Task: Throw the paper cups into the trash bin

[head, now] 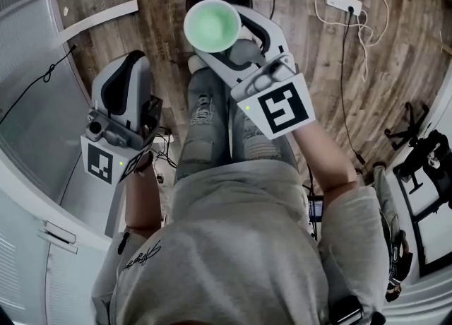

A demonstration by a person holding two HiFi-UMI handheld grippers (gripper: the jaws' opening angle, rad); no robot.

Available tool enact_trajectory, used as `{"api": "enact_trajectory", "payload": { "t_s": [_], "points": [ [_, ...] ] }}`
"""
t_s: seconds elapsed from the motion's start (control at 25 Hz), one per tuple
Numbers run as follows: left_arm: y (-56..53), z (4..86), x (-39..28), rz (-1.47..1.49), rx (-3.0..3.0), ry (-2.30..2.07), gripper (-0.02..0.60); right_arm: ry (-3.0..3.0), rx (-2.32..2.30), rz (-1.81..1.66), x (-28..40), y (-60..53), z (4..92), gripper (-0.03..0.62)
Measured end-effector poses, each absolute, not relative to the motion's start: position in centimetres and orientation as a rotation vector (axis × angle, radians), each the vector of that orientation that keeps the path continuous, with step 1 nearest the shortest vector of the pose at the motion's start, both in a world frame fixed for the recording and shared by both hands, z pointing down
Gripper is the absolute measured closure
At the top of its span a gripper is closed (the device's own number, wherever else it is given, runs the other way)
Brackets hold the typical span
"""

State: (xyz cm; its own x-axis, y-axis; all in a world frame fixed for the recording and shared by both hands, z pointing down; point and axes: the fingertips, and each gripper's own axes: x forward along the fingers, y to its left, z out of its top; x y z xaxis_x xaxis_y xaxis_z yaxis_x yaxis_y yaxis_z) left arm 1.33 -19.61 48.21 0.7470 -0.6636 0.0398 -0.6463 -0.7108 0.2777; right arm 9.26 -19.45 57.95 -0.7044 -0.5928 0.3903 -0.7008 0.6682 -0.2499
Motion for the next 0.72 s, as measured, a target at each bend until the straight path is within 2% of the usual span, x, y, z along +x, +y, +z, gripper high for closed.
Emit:
{"api": "enact_trajectory", "payload": {
  "t_s": [0.72],
  "points": [
    [-18.1,53.2,0.4,-0.076,2.581,-1.036,0.577,-2.484,1.003,0.647,7.8,-18.7,68.3,0.303]
  ]
}}
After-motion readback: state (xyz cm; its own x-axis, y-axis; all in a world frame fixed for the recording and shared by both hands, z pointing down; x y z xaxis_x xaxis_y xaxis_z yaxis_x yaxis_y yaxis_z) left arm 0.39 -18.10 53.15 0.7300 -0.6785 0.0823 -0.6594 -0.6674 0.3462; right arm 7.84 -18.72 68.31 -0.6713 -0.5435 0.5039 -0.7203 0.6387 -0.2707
